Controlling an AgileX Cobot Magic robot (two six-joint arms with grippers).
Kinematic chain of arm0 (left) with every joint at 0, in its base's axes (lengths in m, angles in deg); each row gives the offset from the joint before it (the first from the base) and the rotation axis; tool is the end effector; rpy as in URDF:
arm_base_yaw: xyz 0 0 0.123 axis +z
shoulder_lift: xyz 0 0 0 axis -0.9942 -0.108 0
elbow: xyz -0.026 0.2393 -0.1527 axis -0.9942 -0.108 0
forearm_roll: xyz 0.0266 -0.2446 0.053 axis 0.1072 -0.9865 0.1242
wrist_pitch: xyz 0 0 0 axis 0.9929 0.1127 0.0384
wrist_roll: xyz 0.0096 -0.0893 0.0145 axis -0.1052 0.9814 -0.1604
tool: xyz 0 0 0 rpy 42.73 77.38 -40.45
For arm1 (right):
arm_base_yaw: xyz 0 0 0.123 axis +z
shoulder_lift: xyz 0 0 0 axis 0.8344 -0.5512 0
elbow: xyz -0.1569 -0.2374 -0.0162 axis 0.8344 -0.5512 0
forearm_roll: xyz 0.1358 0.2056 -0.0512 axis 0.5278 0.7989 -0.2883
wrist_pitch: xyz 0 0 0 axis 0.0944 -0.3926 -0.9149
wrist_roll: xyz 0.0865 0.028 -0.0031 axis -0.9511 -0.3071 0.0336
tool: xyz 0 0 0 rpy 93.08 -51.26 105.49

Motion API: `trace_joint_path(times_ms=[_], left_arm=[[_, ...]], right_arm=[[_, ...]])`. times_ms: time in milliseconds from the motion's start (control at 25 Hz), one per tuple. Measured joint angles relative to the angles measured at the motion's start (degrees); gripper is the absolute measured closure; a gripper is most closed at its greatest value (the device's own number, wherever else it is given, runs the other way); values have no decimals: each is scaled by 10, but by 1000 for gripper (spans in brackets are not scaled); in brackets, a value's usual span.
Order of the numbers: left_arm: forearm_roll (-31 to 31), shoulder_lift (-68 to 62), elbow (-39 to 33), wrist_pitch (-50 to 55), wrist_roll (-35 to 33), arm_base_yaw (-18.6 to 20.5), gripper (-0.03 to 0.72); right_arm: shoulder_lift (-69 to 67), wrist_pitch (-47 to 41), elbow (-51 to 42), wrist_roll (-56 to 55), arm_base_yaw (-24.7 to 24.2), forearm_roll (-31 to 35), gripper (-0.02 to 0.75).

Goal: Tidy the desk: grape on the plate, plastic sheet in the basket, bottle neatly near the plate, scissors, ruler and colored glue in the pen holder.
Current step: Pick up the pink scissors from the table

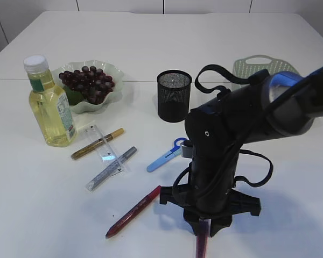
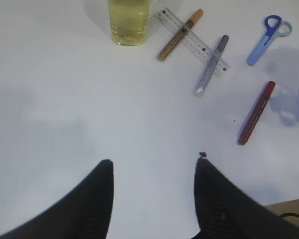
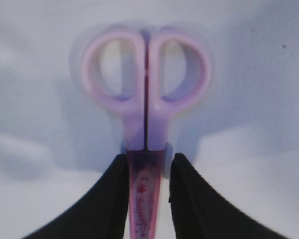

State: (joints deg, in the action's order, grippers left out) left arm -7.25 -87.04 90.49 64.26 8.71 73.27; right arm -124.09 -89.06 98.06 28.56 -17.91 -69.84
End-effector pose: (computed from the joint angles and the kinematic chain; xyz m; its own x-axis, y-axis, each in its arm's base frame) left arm 0.1304 -0.0314 0.3522 -0.7853 0.0637 -0.6158 0.1665 0.9798 -0.1110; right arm 0.2659 0.2172 0.1227 -0.9845 0.1708 0.0408 0.1714 0.9851 0.0126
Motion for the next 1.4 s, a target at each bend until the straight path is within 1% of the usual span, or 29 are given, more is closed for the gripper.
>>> trace_joint_path(times_ms=[240,960,1400], left_arm=[[0,0,0,0,0,0,309],[0,0,0,1,0,0,309],[-2,0,0,1,0,0,309]], right_arm=[[0,-12,0,0,0,-1,505],[-8,-14,0,0,0,-5,511],[-10,-14,17,0,0,-8,510]])
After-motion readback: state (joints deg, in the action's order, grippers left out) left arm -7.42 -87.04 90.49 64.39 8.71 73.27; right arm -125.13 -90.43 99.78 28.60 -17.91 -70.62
